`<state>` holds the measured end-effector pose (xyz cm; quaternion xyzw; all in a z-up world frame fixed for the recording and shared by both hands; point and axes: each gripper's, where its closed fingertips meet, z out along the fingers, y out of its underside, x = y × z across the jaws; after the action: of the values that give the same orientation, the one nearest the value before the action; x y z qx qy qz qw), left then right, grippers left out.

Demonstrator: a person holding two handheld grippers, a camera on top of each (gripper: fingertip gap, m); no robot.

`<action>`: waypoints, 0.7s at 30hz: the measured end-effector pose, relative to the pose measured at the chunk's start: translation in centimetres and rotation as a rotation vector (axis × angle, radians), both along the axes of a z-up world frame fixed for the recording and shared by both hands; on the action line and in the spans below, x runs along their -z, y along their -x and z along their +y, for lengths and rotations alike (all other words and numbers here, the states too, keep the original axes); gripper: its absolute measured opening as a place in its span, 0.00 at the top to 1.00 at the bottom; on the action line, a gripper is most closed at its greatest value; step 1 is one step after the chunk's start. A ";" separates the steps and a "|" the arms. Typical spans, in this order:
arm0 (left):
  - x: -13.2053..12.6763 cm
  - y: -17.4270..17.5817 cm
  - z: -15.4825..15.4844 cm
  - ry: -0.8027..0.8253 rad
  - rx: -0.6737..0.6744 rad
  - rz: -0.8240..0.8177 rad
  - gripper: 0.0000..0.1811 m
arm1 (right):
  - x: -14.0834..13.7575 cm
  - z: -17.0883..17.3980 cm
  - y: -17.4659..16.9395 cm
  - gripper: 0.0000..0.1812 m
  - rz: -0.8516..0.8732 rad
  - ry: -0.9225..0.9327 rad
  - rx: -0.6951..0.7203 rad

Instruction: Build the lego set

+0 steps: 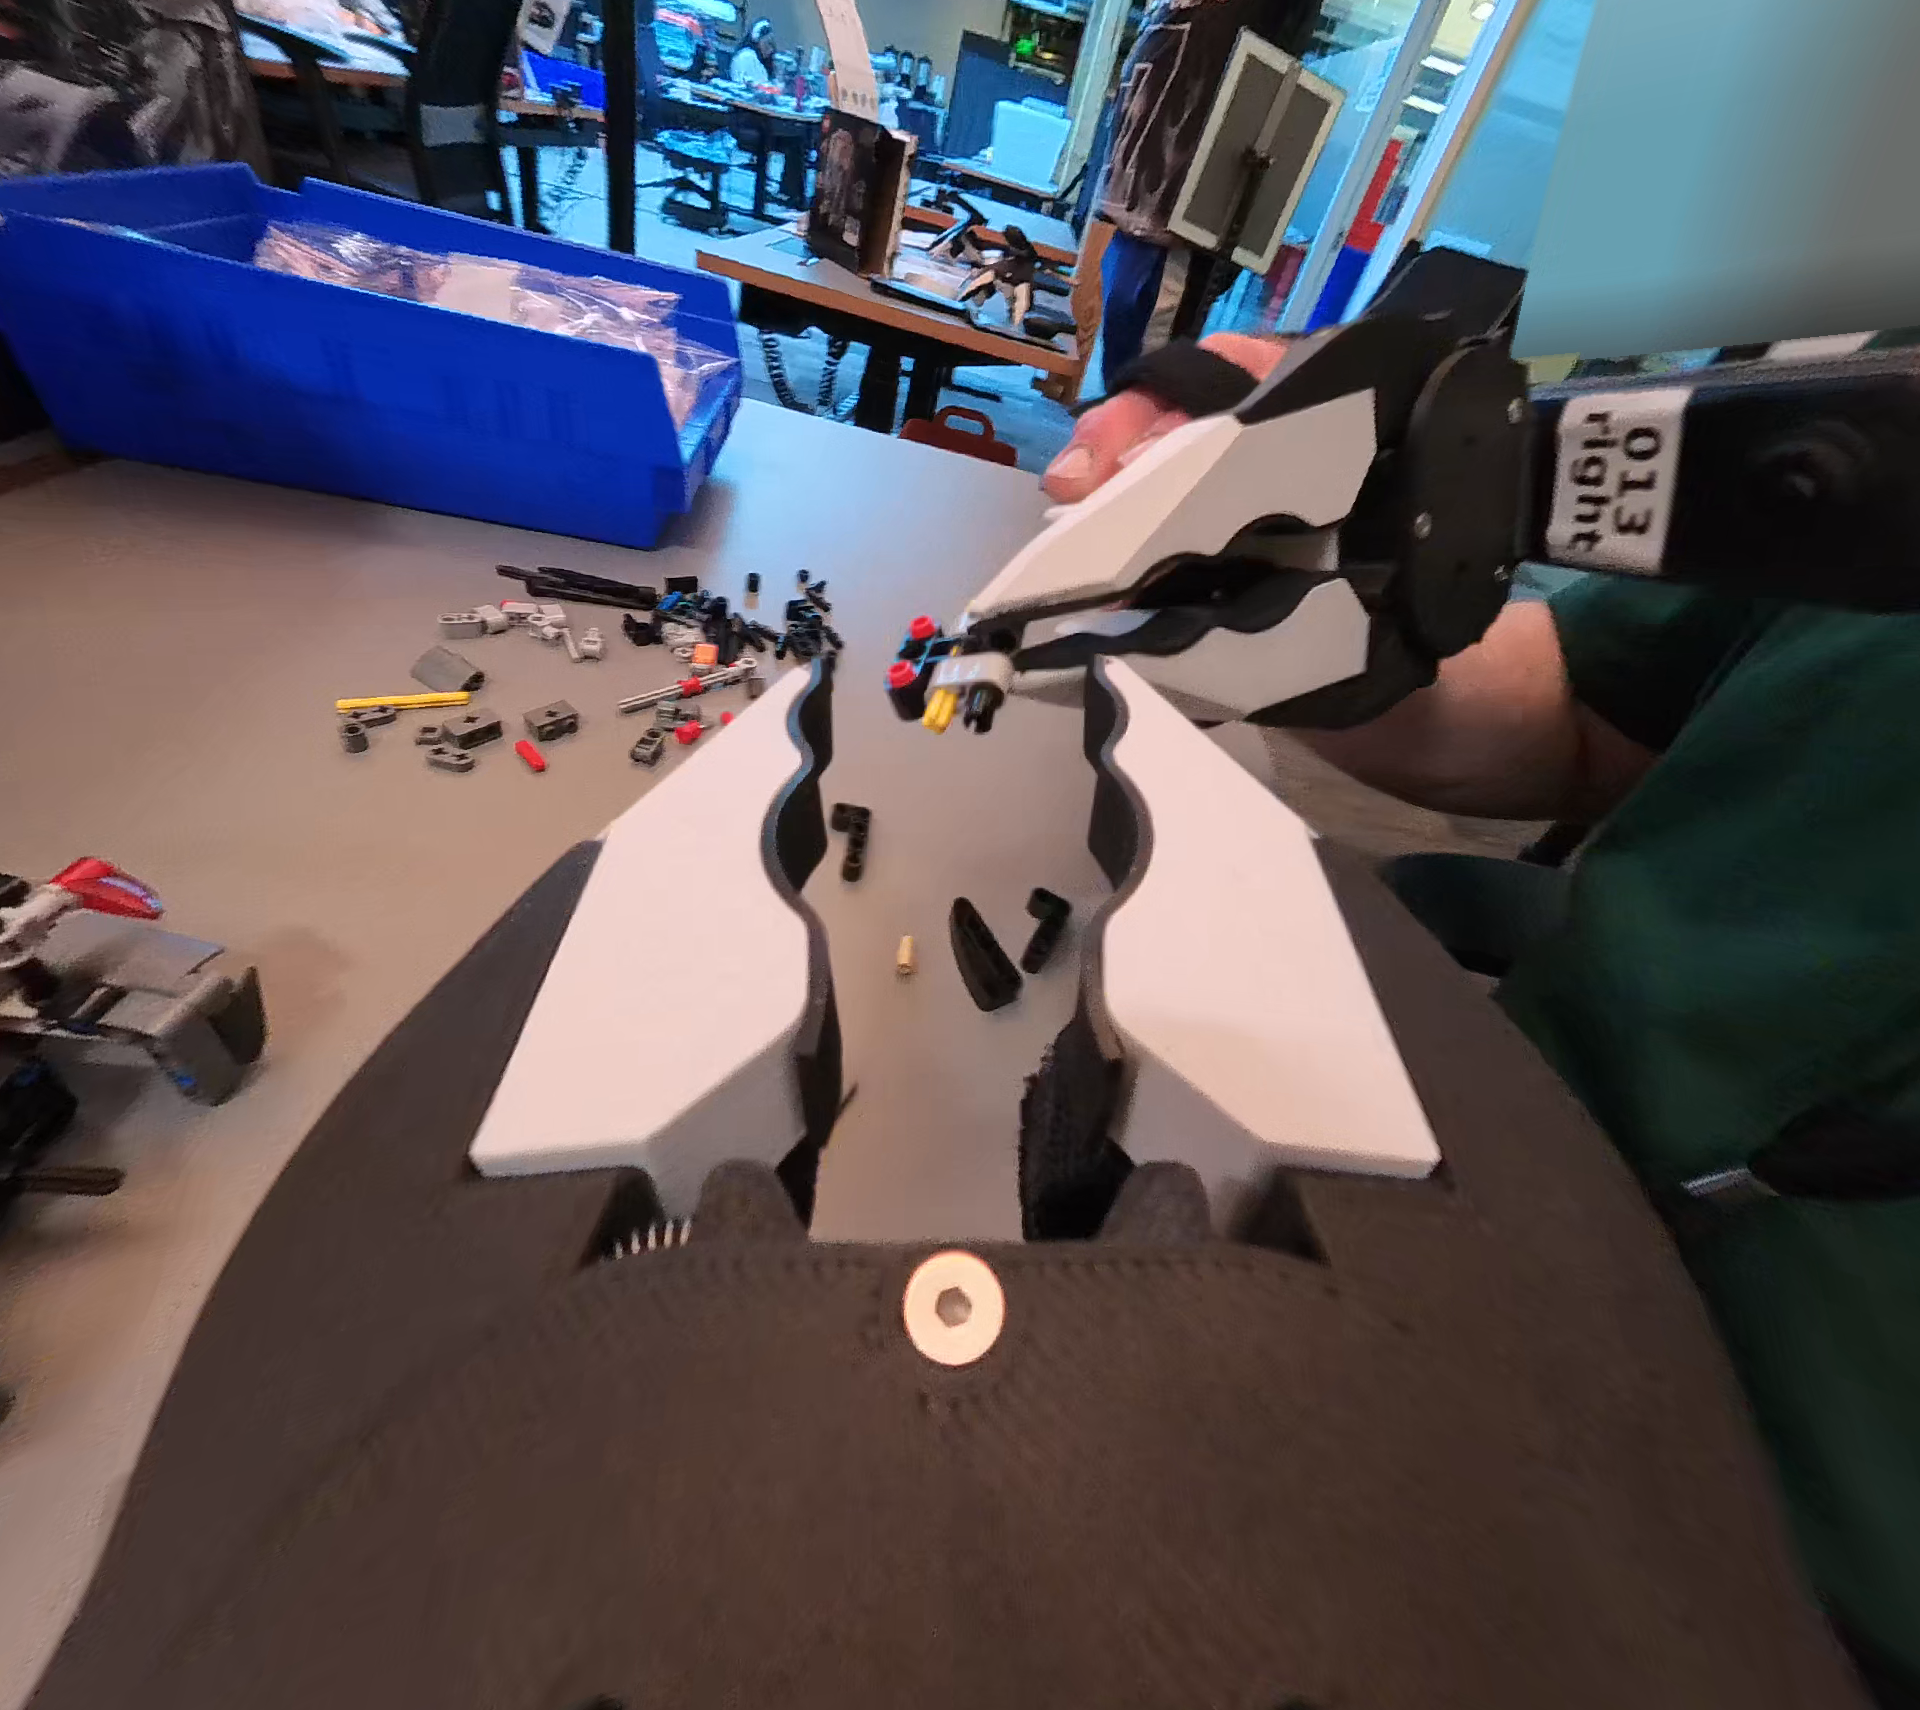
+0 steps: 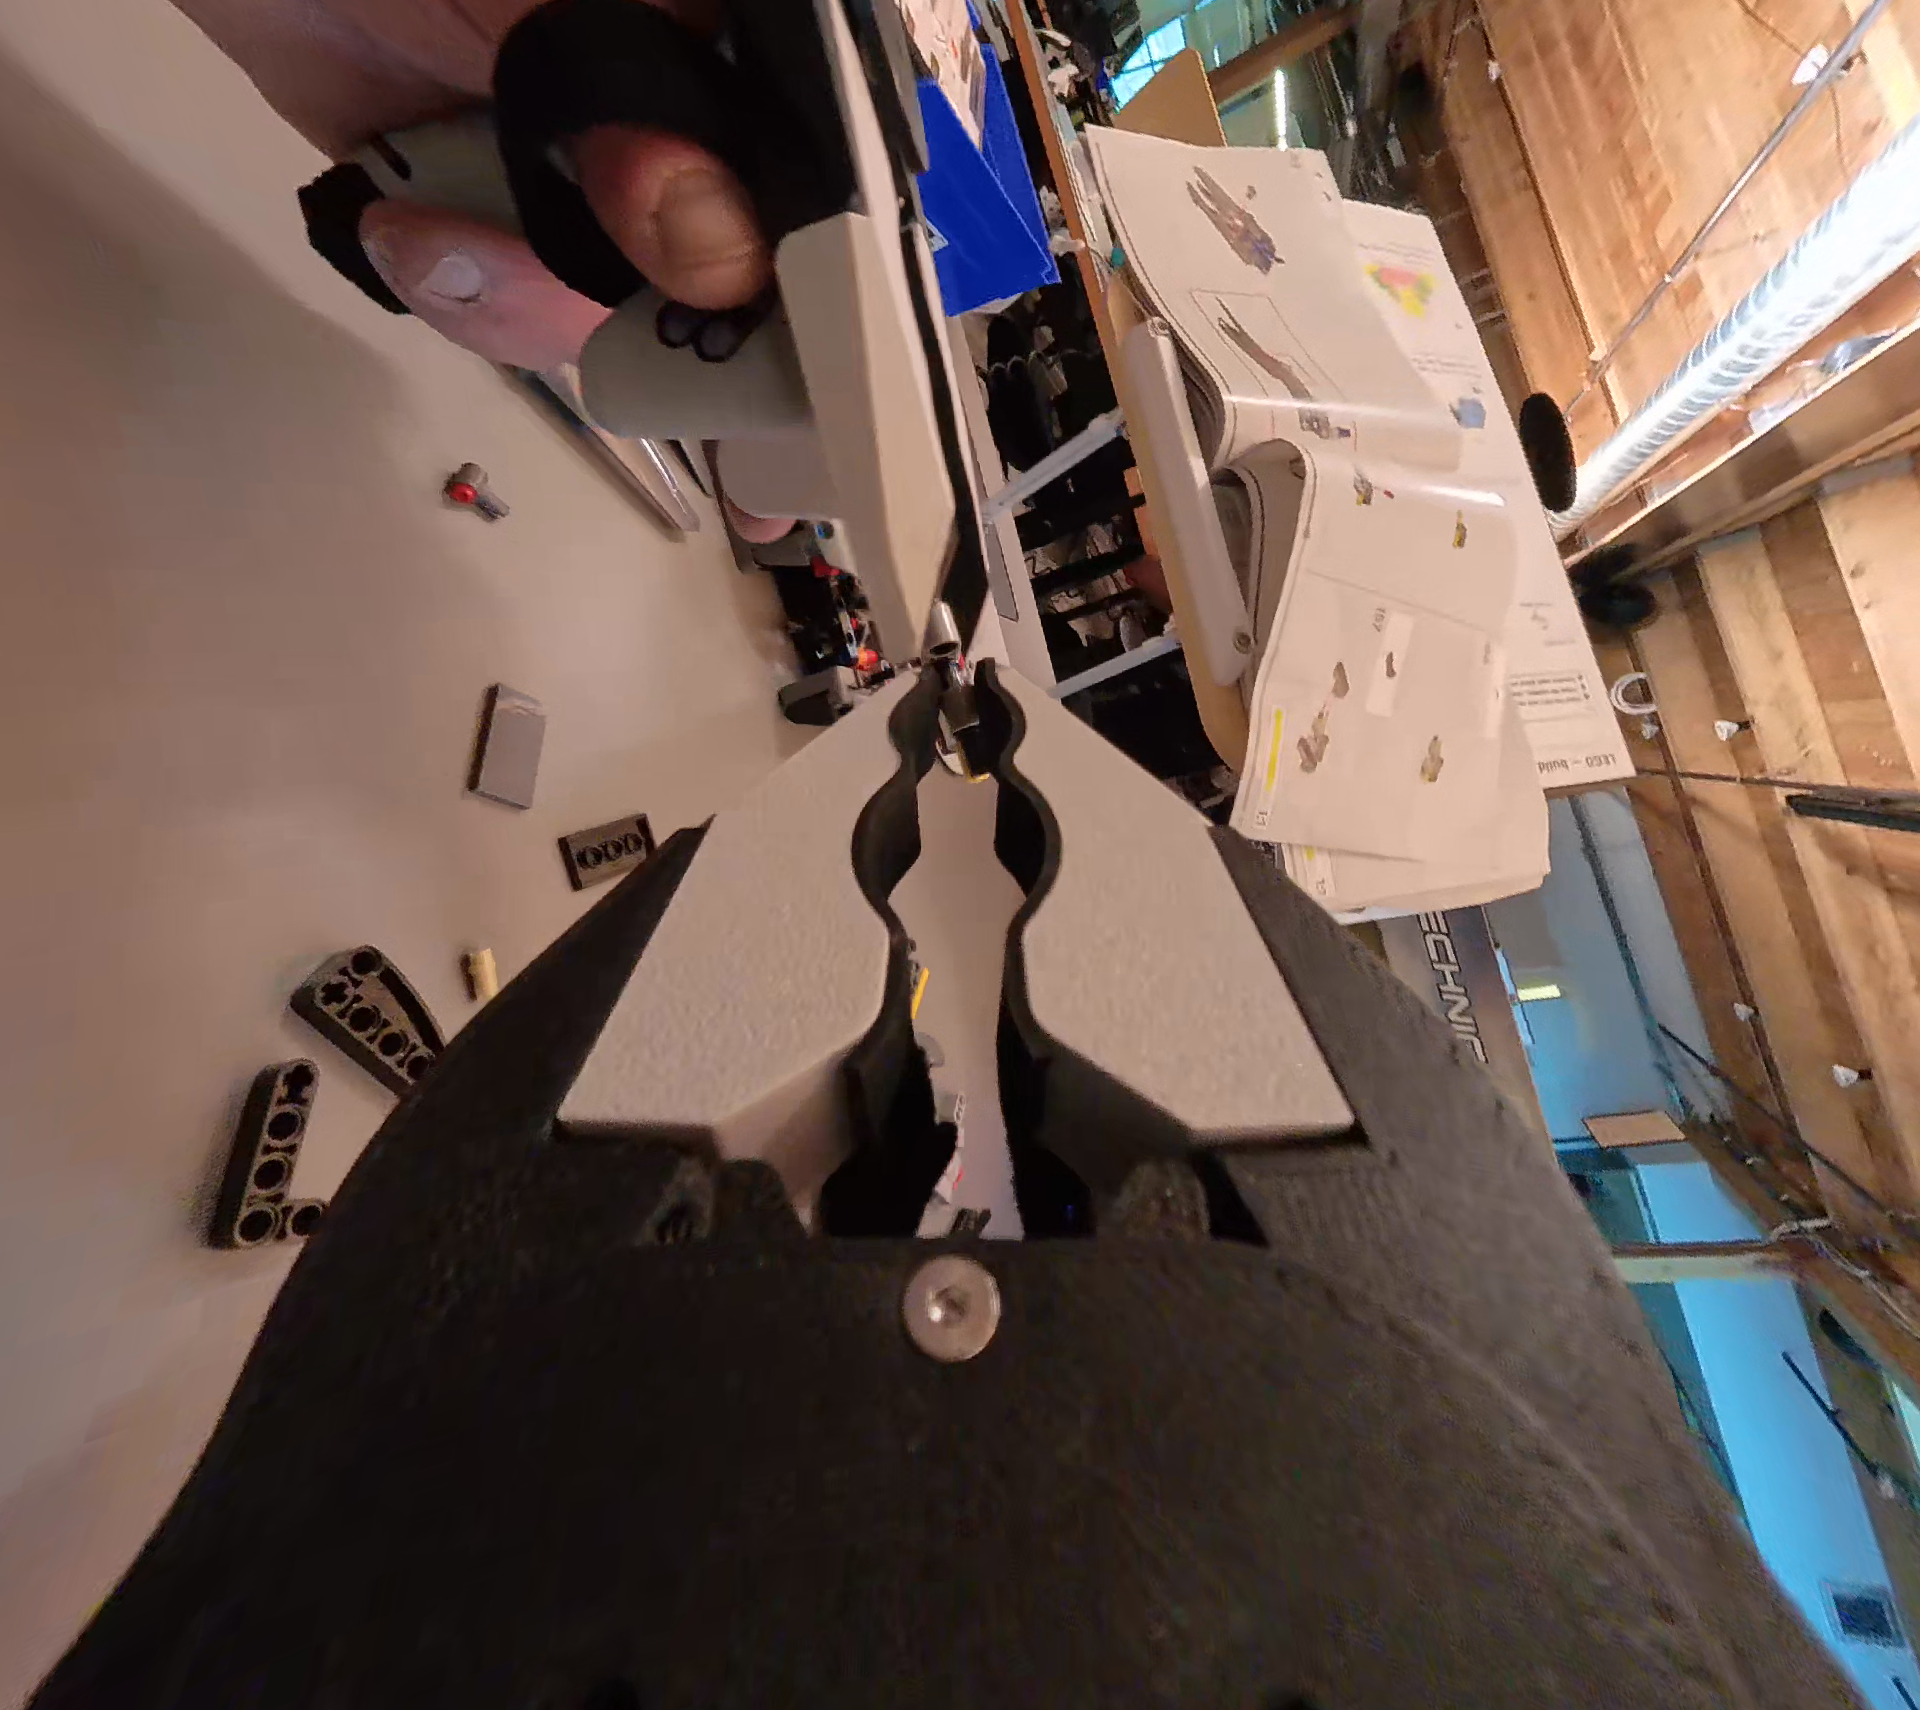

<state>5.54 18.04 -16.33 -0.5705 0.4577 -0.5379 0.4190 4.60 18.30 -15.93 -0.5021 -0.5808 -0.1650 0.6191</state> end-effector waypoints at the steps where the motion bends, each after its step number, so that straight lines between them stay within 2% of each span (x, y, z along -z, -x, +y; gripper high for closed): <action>1: 0.0 0.0 -0.2 0.021 0.020 -0.006 0.76 | 0.1 0.0 0.2 0.97 -0.001 -0.001 -0.003; 3: 0.0 0.1 -0.4 0.054 0.048 -0.020 0.81 | 0.1 0.0 0.2 0.97 0.003 -0.004 -0.001; 6: 0.1 0.1 -0.5 0.081 0.072 -0.031 0.82 | 0.1 -0.1 0.4 0.97 0.002 0.005 -0.020; 8: -0.1 0.4 -0.2 0.073 0.062 -0.051 0.88 | 0.0 -0.2 0.4 0.97 0.013 0.009 -0.032; 15: 0.4 0.2 0.0 0.022 0.040 -0.017 0.88 | 0.4 -0.1 0.2 0.97 0.036 0.052 -0.021; 21: 0.3 0.7 1.0 -0.004 -0.017 -0.030 0.88 | -0.1 0.1 -0.1 0.88 0.078 0.064 -0.012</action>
<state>4.87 19.06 -16.60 -0.5653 0.4477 -0.5421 0.4315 4.68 18.39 -15.88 -0.5242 -0.5643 -0.1228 0.6259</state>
